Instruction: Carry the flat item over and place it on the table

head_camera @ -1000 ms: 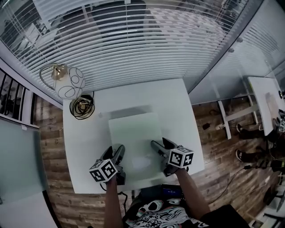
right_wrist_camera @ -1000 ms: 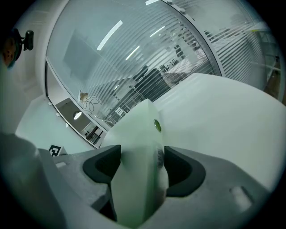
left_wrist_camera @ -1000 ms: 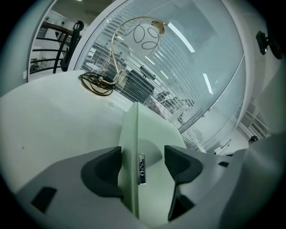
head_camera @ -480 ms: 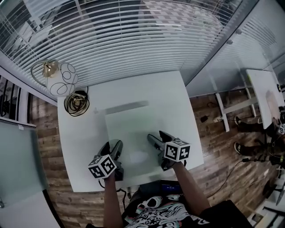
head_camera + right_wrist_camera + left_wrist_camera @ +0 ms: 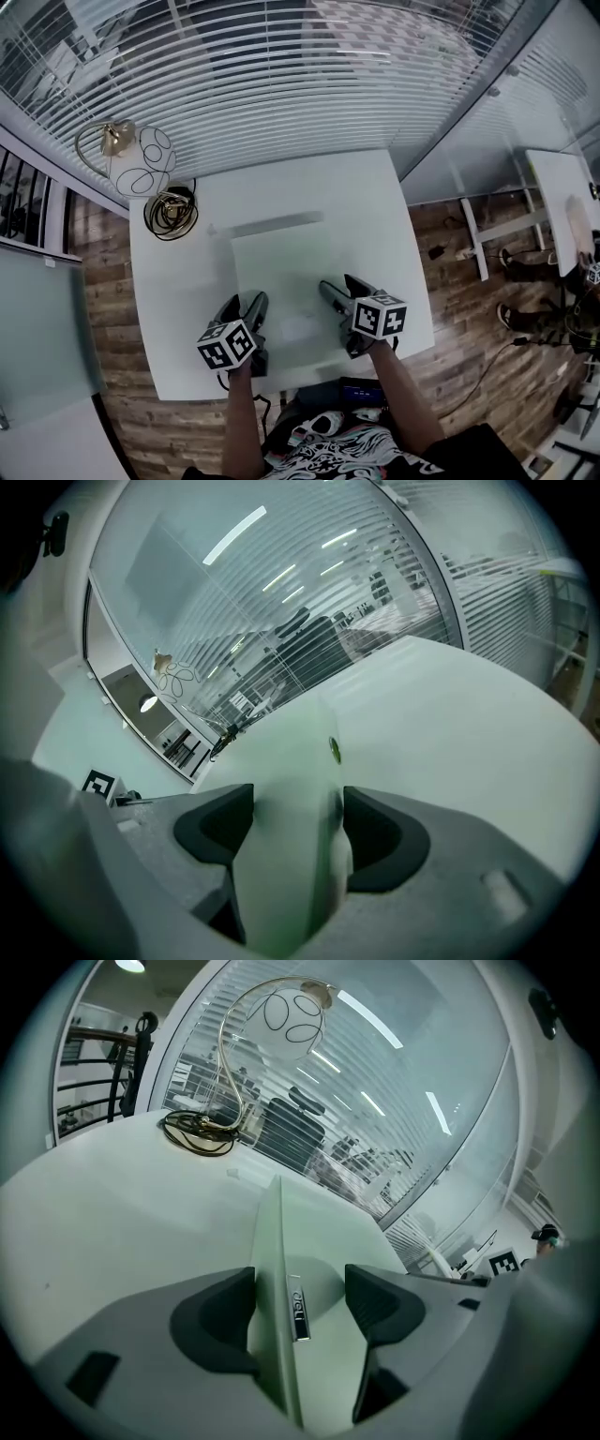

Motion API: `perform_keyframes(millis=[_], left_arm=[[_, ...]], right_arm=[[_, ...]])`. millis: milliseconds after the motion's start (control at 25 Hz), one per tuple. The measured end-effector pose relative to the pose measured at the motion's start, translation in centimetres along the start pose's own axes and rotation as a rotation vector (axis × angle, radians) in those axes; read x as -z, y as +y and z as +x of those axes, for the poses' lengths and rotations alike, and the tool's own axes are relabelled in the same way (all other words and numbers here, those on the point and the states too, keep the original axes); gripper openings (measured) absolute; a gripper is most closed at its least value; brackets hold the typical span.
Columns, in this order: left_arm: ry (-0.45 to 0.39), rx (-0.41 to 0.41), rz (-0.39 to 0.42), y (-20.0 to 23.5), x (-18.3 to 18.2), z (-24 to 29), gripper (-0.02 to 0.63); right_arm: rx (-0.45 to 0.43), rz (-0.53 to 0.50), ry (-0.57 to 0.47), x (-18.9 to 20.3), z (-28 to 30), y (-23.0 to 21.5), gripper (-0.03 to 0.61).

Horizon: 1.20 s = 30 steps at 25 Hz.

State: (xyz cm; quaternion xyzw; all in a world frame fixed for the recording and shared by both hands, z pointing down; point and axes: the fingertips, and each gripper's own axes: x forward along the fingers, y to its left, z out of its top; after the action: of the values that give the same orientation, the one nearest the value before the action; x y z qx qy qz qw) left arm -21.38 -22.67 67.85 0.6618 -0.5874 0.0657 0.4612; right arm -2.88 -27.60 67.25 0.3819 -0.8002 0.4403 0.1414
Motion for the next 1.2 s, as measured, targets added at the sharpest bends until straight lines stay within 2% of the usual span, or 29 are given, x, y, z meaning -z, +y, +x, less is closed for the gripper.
perform_keyframes(millis=[560, 680, 800, 920, 960, 1080, 1200], left_arm=[[-0.016, -0.013, 0.024, 0.2, -0.5, -0.5, 0.296], [-0.032, -0.01, 0.039, 0.1, -0.7, -1.2, 0.253], [-0.057, -0.003, 0.063, -0.4, -1.4, -1.6, 0.252], [-0.093, -0.001, 0.092, -0.8, -2.4, -2.0, 0.252], [-0.105, 0.001, 0.099, -0.9, -2.6, -2.3, 0.248], [-0.147, -0.003, 0.121, -1.3, -3.0, -3.2, 0.191], [-0.168, 0.005, 0.136, -2.1, -3.4, -3.5, 0.179]], right_arm=[[0.035, -0.069, -0.009, -0.5, -0.2, 0.6, 0.288], [0.031, -0.097, -0.013, -0.5, -0.6, 0.9, 0.288], [0.026, -0.12, -0.034, -1.0, -1.0, 1.3, 0.288], [0.038, -0.154, -0.058, -1.6, -1.1, 1.8, 0.287], [0.04, -0.169, -0.054, -1.6, -1.2, 2.0, 0.267], [0.072, -0.252, -0.051, -1.6, -1.7, 2.4, 0.264], [0.13, -0.315, -0.091, -2.5, -2.6, 2.2, 0.244]])
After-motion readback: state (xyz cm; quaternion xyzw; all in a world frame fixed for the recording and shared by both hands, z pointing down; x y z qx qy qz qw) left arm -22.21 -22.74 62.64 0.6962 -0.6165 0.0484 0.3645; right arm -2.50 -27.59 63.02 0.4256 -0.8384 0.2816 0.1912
